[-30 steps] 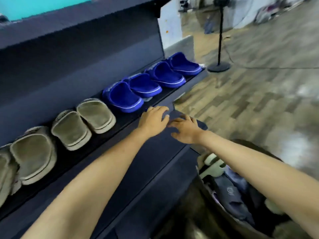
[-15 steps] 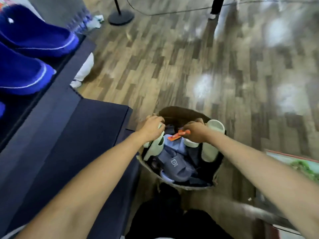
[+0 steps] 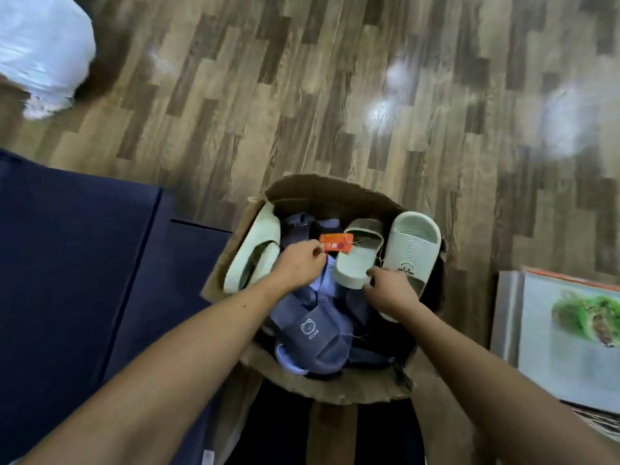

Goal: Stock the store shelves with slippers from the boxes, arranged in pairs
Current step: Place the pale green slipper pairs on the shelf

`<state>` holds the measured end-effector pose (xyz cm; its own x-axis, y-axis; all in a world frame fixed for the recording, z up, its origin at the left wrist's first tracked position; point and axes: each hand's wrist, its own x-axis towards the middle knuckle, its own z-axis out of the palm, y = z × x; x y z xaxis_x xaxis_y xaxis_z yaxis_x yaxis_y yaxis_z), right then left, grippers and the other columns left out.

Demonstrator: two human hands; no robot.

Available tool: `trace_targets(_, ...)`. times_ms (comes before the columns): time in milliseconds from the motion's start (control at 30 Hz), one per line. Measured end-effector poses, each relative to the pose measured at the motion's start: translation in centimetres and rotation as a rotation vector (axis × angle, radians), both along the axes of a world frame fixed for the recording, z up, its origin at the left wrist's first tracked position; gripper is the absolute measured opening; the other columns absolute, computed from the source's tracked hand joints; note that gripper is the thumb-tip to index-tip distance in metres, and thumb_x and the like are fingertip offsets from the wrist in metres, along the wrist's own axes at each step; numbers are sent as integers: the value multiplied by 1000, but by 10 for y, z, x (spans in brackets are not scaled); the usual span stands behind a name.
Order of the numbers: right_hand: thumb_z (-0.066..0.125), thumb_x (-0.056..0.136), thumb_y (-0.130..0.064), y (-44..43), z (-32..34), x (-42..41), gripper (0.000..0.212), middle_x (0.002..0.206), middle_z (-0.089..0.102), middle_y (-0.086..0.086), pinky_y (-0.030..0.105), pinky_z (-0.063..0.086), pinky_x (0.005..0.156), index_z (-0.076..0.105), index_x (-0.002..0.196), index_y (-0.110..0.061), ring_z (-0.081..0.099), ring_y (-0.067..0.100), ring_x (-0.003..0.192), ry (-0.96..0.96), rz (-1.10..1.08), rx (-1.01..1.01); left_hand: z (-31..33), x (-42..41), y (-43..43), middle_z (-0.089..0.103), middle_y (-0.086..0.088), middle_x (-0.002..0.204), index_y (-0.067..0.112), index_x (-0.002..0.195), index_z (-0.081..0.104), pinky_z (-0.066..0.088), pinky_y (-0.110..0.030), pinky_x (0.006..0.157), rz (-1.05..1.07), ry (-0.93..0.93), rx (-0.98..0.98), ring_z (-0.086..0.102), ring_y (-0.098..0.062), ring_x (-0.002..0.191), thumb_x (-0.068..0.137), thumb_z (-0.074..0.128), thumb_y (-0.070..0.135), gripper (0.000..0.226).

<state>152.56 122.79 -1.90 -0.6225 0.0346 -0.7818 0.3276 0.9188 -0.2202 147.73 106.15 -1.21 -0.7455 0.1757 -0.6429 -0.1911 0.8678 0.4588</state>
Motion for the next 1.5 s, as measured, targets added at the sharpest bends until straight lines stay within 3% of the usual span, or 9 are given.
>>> trace_targets(200, 53, 92, -23, 53, -53, -8, 34, 128, 57, 9, 22, 39, 91, 57, 123, -9, 54, 20, 111, -31, -612, -317, -85, -20, 94, 50, -3, 66, 11, 71, 54, 34, -24, 60, 376, -239, 192, 45, -19, 71, 95, 44, 21, 28)
trace_targets(333, 52, 92, -18, 48, -75, 0, 15, 99, 59, -10, 24, 40, 71, 60, 94, -30, 46, -2, 79, -201, -1065, -733, -135, -33, 148, 59, -11, 109, 9, 117, 55, 44, -36, 89, 868, -419, 488, 54, -26, 101, 94, 48, 29, 31)
trace_targets(433, 46, 94, -15, 60, -90, -2, 25, 97, 58, -23, 22, 42, 77, 64, 104, -29, 47, -10, 86, -179, -1179, -825, -151, -41, 168, 56, -6, 108, 21, 120, 48, 48, -29, 76, 972, -384, 591, 55, -18, 96, 95, 47, 24, 25)
trace_targets(600, 45, 93, -7, 75, -96, 4, 40, 127, 51, -18, 20, 36, 106, 55, 127, -24, 44, 1, 123, -78, -1001, -899, -165, -44, 179, 66, -4, 81, 16, 89, 64, 48, -25, 66, 995, -484, 616, 61, -18, 77, 94, 46, 36, 28)
trace_targets(767, 47, 93, -9, 78, -92, 9, 40, 122, 50, -24, 23, 33, 110, 56, 126, -30, 44, -3, 121, -43, -935, -885, -162, -34, 170, 64, -10, 118, 12, 120, 60, 45, -41, 101, 1171, -350, 614, 60, -25, 109, 90, 51, 41, 43)
trace_targets(1033, 46, 92, -7, 55, -76, 11, 45, 123, 49, -23, 14, 32, 104, 51, 132, -27, 43, -7, 119, 102, -791, -892, -125, -2, 147, 50, 5, 136, 13, 133, 50, 32, -21, 105, 1184, -139, 760, 44, -5, 122, 95, 48, 20, 39)
trace_targets(1200, 46, 92, -5, 24, -57, 17, 44, 127, 53, -17, -4, 36, 86, 52, 132, -24, 46, -9, 113, 133, -762, -926, -104, 17, 109, 55, -3, 134, 27, 100, 70, 36, -40, 110, 1349, -117, 947, 49, -21, 126, 89, 53, 21, 20)
trace_targets(1367, 46, 93, -6, -19, -34, 36, 44, 131, 51, -13, 11, 35, 101, 50, 133, -23, 42, -3, 120, 175, -690, -929, -70, 52, 59, 55, -3, 134, 30, 100, 70, 37, -42, 109, 1345, -46, 1002, 48, -22, 127, 89, 52, 25, 21)
trace_targets(1500, 47, 92, -7, -54, -10, 53, 44, 128, 56, -8, 12, 43, 91, 50, 133, -23, 53, 3, 112, 180, -643, -907, -39, 84, 17, 58, -2, 131, 30, 90, 71, 41, -38, 105, 1432, 20, 1031, 53, -21, 121, 92, 49, 17, 26)
